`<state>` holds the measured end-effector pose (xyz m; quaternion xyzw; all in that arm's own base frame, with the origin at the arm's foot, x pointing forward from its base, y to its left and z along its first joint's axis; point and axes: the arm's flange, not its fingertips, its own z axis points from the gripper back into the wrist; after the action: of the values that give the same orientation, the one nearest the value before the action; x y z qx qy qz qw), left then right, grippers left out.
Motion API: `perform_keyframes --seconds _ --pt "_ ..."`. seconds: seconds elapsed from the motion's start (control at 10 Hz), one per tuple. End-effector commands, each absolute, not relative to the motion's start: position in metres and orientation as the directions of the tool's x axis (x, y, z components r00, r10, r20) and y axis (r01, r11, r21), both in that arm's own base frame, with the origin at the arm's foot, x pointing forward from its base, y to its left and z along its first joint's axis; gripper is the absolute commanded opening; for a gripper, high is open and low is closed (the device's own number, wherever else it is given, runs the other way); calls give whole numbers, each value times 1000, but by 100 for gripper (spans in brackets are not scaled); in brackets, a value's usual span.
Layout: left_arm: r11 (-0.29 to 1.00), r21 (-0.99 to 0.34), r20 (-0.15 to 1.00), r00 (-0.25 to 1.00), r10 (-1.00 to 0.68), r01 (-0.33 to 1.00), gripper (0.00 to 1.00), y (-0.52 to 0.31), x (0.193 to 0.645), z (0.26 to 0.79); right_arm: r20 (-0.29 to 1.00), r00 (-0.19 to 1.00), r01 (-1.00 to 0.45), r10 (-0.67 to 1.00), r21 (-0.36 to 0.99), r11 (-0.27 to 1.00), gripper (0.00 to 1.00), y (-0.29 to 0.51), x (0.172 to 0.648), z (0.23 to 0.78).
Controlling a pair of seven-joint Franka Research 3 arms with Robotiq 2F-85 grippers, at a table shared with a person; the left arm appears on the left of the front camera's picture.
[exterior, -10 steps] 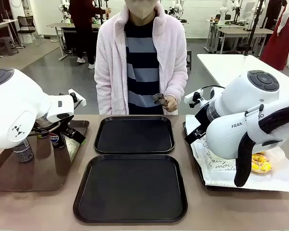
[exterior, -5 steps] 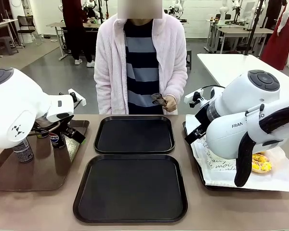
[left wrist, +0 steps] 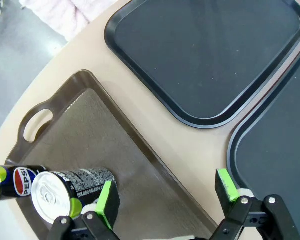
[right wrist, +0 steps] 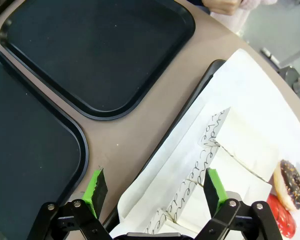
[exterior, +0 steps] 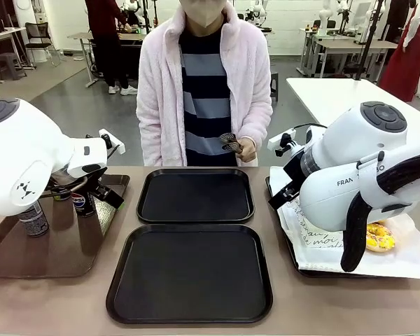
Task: Set up donuts and drinks on trays.
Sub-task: Pick up one Pepsi coke and place it on the Flat Tray.
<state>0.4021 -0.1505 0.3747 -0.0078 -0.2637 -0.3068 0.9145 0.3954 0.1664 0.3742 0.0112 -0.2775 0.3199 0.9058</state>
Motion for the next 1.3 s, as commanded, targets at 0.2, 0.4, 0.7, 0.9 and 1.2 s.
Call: perform_keyframes --seconds 0.2,0.4,0.7,0.9,1.2 --pt "658 294 406 532 -743 694 100 -113 305 431 376 655 -655 655 -149 741 100 139 310 413" --pt "658 289 330 573 -751 696 100 -91 259 434 270 646 -699 714 -168 695 100 122 258 422" --pt "665 205 317 594 -739 718 100 -69 225 421 309 640 -705 704 -129 698 100 103 217 425" --pt "667 249 301 598 -742 702 100 -117 323 496 262 666 -689 699 -144 710 100 147 303 478" --pt "668 239 292 604 -742 705 100 -112 315 501 347 745 -642 570 140 754 100 121 301 491"
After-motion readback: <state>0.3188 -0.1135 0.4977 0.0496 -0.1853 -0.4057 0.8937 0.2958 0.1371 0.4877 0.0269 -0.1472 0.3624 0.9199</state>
